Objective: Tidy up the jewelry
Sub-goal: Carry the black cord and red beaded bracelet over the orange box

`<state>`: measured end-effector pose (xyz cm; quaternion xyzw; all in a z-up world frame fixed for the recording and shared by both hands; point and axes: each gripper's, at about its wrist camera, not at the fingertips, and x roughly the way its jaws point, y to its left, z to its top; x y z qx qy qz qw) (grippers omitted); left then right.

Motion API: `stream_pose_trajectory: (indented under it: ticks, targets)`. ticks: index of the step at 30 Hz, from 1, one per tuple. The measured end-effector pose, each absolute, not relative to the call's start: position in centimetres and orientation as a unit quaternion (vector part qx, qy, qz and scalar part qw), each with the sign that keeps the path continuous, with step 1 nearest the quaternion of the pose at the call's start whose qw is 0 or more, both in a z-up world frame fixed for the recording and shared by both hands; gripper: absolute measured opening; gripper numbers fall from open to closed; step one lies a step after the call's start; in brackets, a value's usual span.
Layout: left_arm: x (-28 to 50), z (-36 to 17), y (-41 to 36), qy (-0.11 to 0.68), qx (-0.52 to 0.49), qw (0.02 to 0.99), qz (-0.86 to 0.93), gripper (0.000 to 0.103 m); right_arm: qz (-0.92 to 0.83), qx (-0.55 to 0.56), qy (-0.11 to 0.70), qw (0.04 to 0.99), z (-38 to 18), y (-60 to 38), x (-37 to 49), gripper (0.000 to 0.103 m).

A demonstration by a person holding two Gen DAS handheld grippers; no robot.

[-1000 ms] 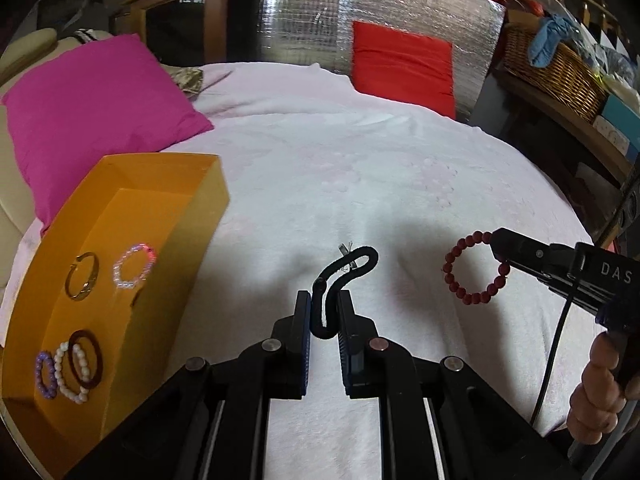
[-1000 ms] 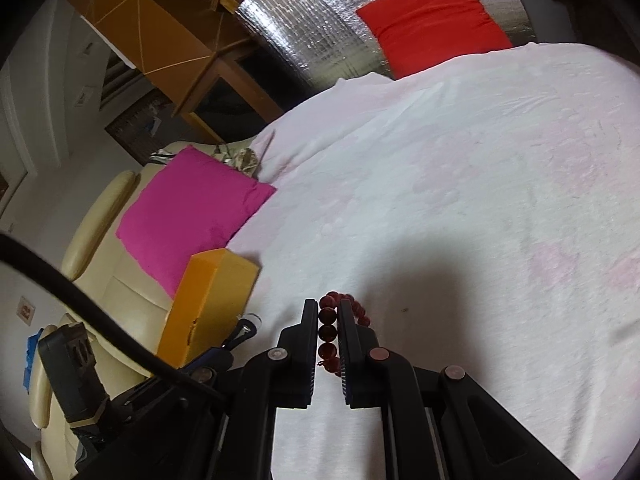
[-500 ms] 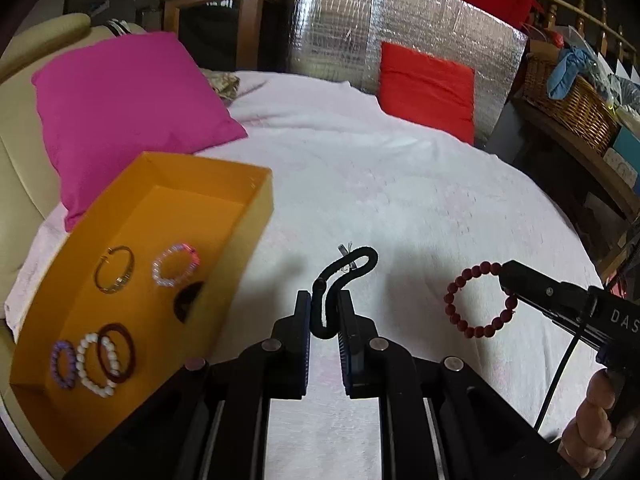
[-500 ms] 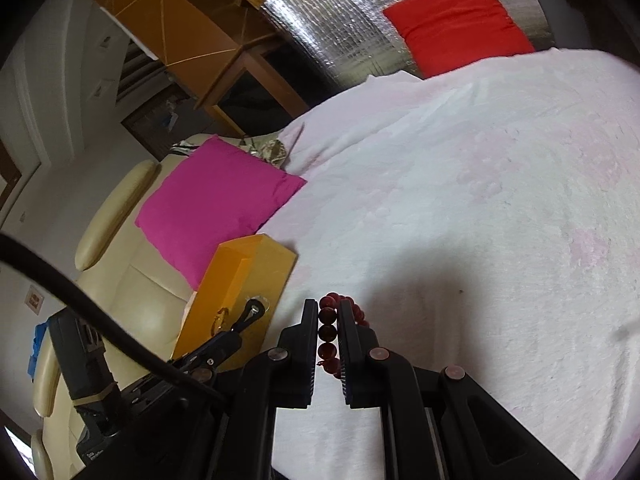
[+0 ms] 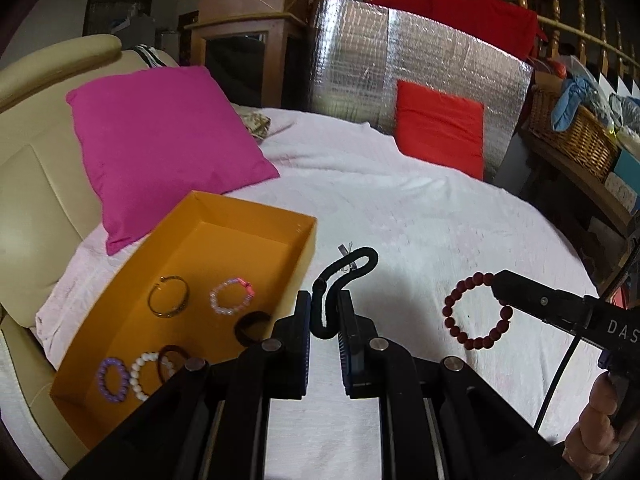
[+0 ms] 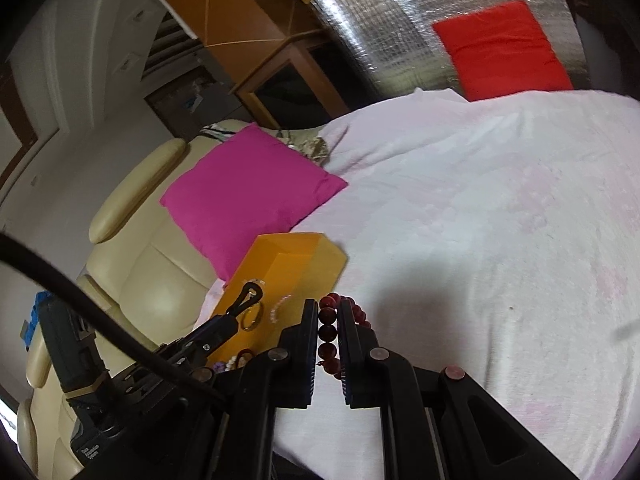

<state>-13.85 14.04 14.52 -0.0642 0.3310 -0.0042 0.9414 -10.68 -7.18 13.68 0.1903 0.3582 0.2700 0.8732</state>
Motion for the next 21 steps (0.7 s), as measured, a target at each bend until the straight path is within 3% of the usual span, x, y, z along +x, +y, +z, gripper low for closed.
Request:
stream_pose_trajectory:
  ticks: [21]
  targets:
    - [-15.6,12.5,24.2,0.334,-0.119,0.932,0.069,0.013,0.338,0.115,0.363,0.861,17.3,5.7,-10.3,0.011]
